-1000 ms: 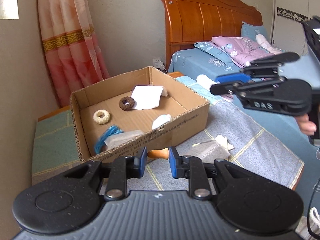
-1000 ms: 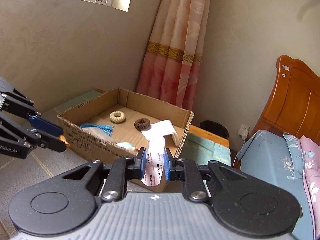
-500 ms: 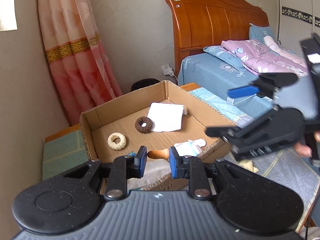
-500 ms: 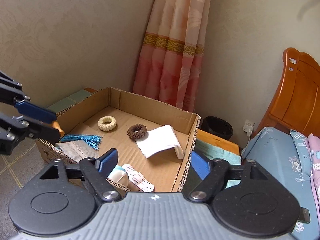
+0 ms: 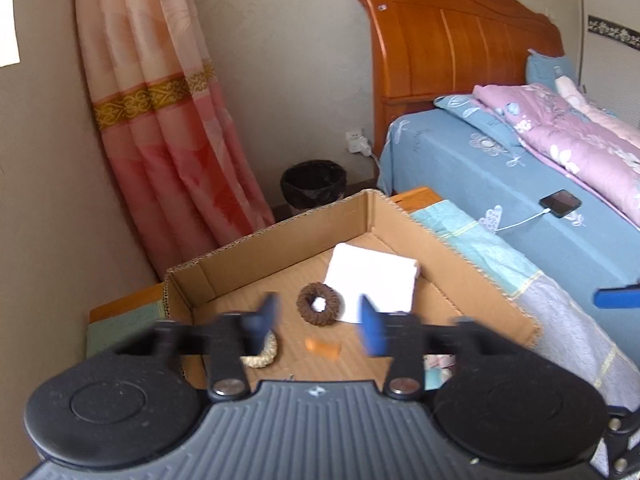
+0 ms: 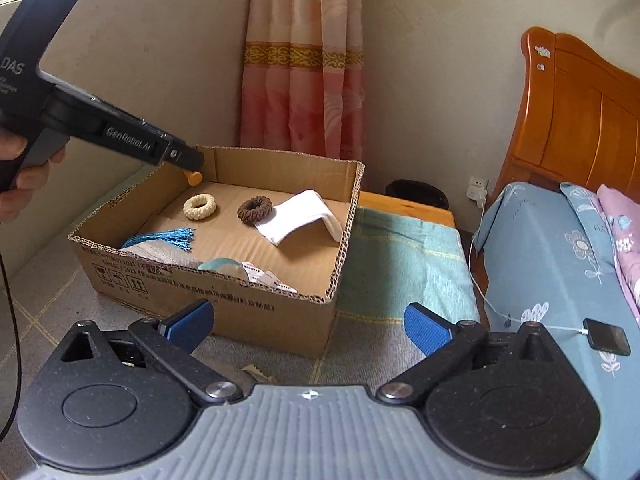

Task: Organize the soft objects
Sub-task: 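Lower the pink-white strip into the box with the right gripper while the left drops the orange plug in, then move the left tool to a lace-trimmed grey sachet while the right tool approaches the yellow cloth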

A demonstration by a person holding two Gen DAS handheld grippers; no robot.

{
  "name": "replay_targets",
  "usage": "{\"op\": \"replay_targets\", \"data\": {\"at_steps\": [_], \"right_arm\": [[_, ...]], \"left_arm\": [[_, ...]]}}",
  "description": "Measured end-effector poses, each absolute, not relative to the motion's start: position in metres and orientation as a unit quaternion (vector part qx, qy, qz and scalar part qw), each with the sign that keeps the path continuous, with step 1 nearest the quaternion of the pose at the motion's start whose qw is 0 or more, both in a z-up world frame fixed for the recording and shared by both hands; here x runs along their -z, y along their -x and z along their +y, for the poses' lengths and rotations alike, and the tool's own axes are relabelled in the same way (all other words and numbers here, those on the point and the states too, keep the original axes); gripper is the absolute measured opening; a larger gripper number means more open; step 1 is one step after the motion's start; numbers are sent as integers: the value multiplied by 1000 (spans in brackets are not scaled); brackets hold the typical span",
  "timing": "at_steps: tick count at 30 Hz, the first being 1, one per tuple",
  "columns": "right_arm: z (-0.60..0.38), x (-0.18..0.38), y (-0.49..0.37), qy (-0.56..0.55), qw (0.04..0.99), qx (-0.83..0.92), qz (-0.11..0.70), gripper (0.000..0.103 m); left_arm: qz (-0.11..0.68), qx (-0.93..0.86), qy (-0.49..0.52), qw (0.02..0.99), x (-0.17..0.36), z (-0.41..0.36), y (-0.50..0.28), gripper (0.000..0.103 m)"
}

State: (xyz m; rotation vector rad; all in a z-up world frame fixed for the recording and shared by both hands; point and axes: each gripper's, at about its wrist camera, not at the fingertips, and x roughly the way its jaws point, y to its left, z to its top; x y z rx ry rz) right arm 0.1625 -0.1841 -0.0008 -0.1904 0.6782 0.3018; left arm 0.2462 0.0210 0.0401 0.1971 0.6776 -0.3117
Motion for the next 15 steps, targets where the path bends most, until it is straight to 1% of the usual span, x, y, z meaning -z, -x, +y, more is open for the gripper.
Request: {"op": "replay_targets", "data": {"at_steps": [1, 3, 6, 15], "right_arm": [[-187, 3, -162, 89, 927, -143, 334, 103], [-192, 4, -161, 87, 928, -136, 337, 103], [-199, 6, -159, 82, 929, -121, 340, 103], [-215, 17, -156, 66, 928, -81, 358, 103]], "left_arm": [[325, 138, -89, 931, -39, 23, -246, 100], [309, 130, -78, 939, -38, 28, -238, 100], [329, 121, -58, 935, -37, 35, -227, 100], [339, 98, -53, 934, -31, 43, -164, 101]]}}
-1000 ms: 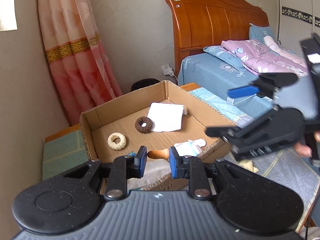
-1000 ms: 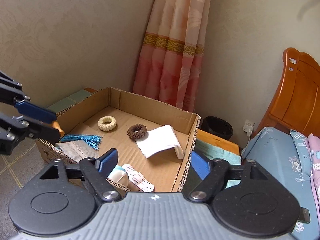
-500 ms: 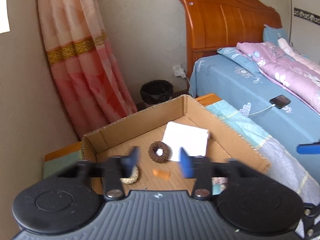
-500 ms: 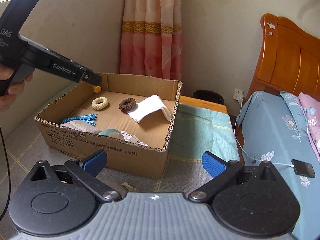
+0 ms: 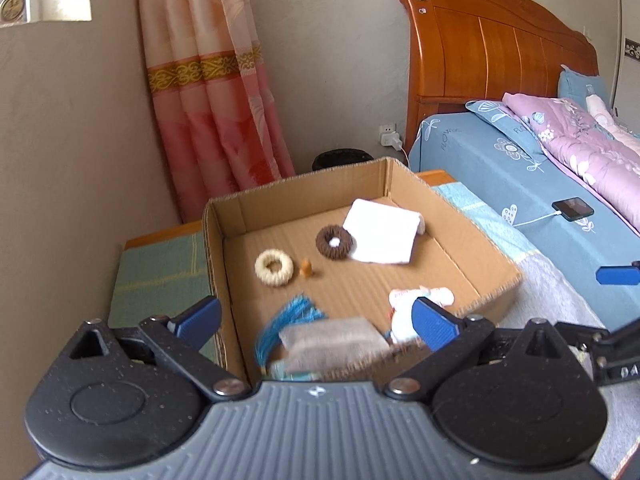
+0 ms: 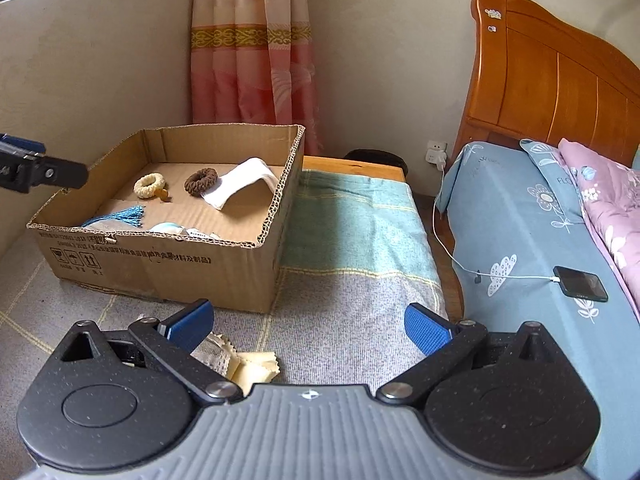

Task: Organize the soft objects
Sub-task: 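Move the left tool to a lace-trimmed grey sachet while the right tool approaches the yellow cloth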

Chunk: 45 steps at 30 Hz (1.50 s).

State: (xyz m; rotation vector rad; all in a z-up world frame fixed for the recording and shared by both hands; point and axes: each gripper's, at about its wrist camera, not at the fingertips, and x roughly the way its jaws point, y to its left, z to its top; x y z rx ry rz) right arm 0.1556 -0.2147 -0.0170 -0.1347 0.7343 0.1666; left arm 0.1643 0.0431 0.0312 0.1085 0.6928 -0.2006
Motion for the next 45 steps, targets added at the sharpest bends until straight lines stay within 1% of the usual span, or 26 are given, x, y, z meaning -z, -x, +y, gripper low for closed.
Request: {"op": "replay_targets", "data": {"at_steps": [6, 11, 19, 27, 36, 45], "right_arm": [[-213, 24, -149, 68, 926, -72, 365, 103], [-214, 33, -148, 75, 924, -49, 373, 103], [-217, 53, -152, 71, 913, -42, 401, 103], [-197, 66, -153, 89, 903, -50, 418, 103], [-162, 64, -147, 116, 898, -89, 415, 103], [-147, 72, -146, 131, 893, -117, 414, 103]], "left_arm": [[334, 74, -27, 939, -21, 46, -129, 101], [355, 53, -14, 933, -1, 45, -115, 102], [365, 23, -38, 930, 20, 37, -102, 102], [364, 33, -28, 930, 21, 40, -99, 102], [367, 39, -21, 929, 23, 45, -96, 102], [374, 44, -20, 926, 25, 43, -97, 102]]}}
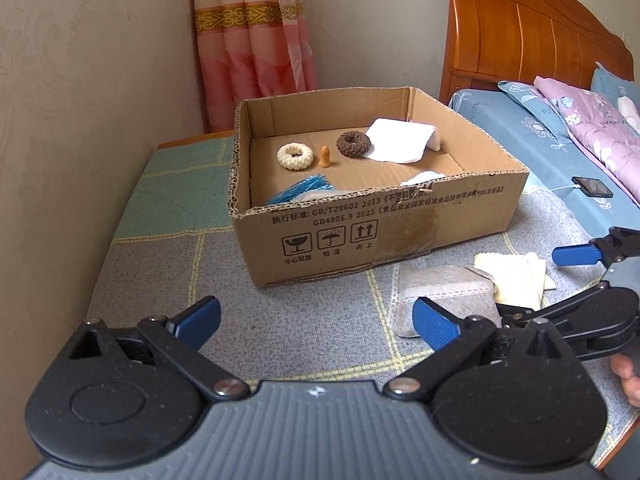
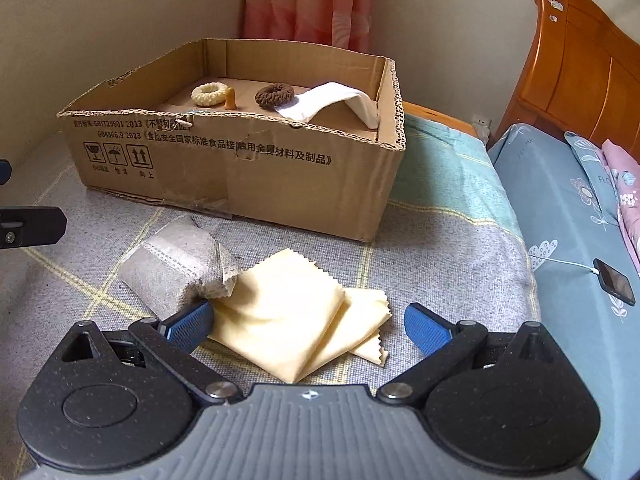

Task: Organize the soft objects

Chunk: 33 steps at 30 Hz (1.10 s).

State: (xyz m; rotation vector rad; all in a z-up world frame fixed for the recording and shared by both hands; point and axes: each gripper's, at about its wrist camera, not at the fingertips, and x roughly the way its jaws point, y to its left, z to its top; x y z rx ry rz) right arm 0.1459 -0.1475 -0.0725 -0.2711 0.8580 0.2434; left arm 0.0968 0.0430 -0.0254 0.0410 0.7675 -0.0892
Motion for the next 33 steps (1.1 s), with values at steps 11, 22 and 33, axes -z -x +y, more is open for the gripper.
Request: {"op": "replay_targets", "data": {"at_steps": [11, 22, 33], "right_arm": [[-163, 79, -139, 123, 881, -181, 421, 103], [-187, 81, -158, 96, 896, -136, 411, 103], [-203, 82, -154, 108, 893, -179, 399, 103]], "left_arm": [[389, 75, -25, 918, 30, 29, -103, 102], [417, 141, -46, 897, 45, 2, -115, 102], [440, 201, -34, 874, 62, -11, -142, 102]]}}
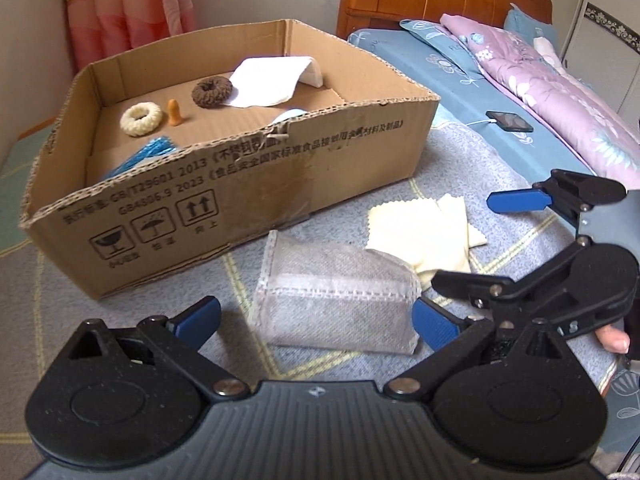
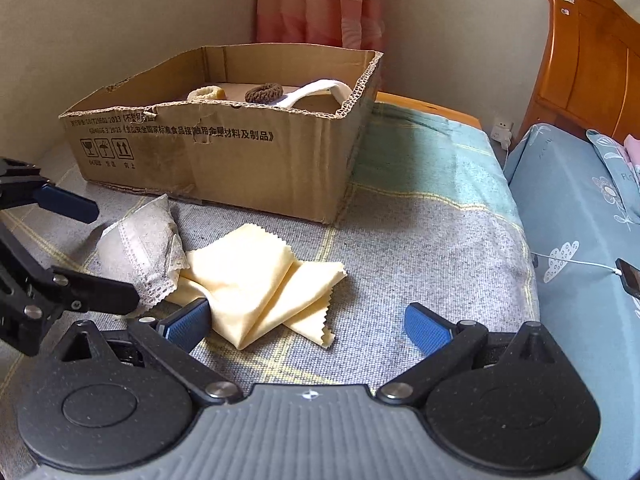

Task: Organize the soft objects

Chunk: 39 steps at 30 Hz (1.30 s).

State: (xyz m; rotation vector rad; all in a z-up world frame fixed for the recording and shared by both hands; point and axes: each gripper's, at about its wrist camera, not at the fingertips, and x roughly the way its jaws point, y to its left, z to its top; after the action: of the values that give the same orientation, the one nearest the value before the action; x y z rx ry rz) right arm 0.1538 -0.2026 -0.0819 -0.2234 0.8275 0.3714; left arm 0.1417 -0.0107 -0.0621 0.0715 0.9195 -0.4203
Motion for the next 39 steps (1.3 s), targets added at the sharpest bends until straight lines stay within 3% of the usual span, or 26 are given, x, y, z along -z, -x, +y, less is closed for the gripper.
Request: {"op": "replay_targets", "data": {"at_steps": [9, 11, 13, 16, 22, 30, 34, 39], "right_arm": [[-208, 84, -149, 113, 895, -200, 383, 103], [-209, 84, -149, 113, 895, -199, 382, 103], [-209, 84, -149, 114, 895, -198, 382, 103], [-208, 84, -148, 113, 896, -196, 383, 103], [-205, 83, -145, 114, 895, -192, 385, 103], [-197, 82, -141, 125, 892, -195, 387, 103], [-188, 82, -139, 125, 887, -217, 389, 103], [-177, 84, -142, 122, 885, -230, 387, 103]], "left_arm": [[428, 224, -38, 875, 66, -19, -148, 98], [424, 222, -42, 877, 65, -19, -146, 92], [417, 222, -53, 880, 64, -19, -143, 77], [416, 222, -54, 881, 61, -17, -139, 64], [411, 200, -44, 888, 52, -6, -129, 52], [415, 147, -40, 897, 48, 24, -112, 53], [419, 129, -38, 898, 54, 30, -112, 75], [421, 129, -39, 897, 57, 28, -112, 81]]}}
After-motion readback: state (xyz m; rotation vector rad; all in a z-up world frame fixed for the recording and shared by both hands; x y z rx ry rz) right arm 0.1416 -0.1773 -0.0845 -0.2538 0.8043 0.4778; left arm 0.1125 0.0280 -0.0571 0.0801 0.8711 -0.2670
